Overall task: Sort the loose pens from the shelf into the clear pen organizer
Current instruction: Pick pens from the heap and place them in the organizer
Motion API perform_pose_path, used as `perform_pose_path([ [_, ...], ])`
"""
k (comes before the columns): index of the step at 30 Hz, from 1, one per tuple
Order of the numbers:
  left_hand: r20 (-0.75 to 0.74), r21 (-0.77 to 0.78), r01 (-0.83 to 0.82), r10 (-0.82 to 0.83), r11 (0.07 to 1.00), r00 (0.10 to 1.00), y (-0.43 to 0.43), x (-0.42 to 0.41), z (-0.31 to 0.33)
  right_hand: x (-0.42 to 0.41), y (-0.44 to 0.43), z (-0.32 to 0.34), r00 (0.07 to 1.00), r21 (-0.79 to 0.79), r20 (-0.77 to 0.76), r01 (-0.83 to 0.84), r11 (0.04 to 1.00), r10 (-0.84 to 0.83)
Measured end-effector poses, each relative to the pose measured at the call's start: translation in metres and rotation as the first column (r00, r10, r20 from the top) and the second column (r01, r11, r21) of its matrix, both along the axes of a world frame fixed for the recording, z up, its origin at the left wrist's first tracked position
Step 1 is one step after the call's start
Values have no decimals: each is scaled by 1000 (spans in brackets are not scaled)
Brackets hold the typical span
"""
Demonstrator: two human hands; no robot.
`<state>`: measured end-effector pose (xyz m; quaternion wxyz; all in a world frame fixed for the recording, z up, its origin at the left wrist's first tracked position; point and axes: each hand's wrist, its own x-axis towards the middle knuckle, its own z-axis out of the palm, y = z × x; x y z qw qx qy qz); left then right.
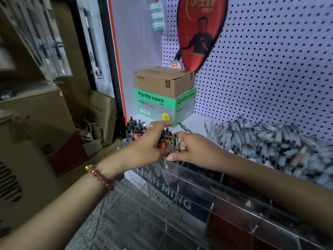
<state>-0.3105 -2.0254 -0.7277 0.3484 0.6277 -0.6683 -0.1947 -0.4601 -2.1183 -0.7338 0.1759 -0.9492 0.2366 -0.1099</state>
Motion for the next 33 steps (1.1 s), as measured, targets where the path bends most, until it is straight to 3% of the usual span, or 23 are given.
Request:
perform_pose_path([
  [5,-7,-36,5,-5,999,1000,0,-1,-1,0,-6,1,995,342,83,-78,937,52],
  [10,161,-82,-2,15,997,987,-3,0,-10,-2,-9,1,983,486,111,-183,855,148],
  [14,192,-80,-13,28,997,981,-4,4,-7,-5,-7,4,980,411,60,-195,890,188],
  [19,274,-84,-16,39,996,961,-5,4,-4,-7,-2,1,983,93,-46,-174,980,179],
  [21,283,-78,-9,31,997,959,-6,4,-2,-7,-1,1,983,103,-43,-174,979,179],
  [22,272,-67,-3,22,998,962,-6,5,0,-7,-3,2,985,186,-30,-162,969,171],
  [25,197,-76,23,-7,997,980,-5,5,4,-12,-14,16,996,400,52,-90,912,76],
  [29,106,-154,13,4,988,994,-3,3,12,-16,-52,23,919,292,328,121,949,-218],
  [31,77,-181,10,4,984,997,-5,2,14,-15,-73,17,878,291,332,253,923,-346],
  [33,62,-215,-7,21,976,998,-11,3,15,-14,-92,4,886,268,233,339,902,-402],
])
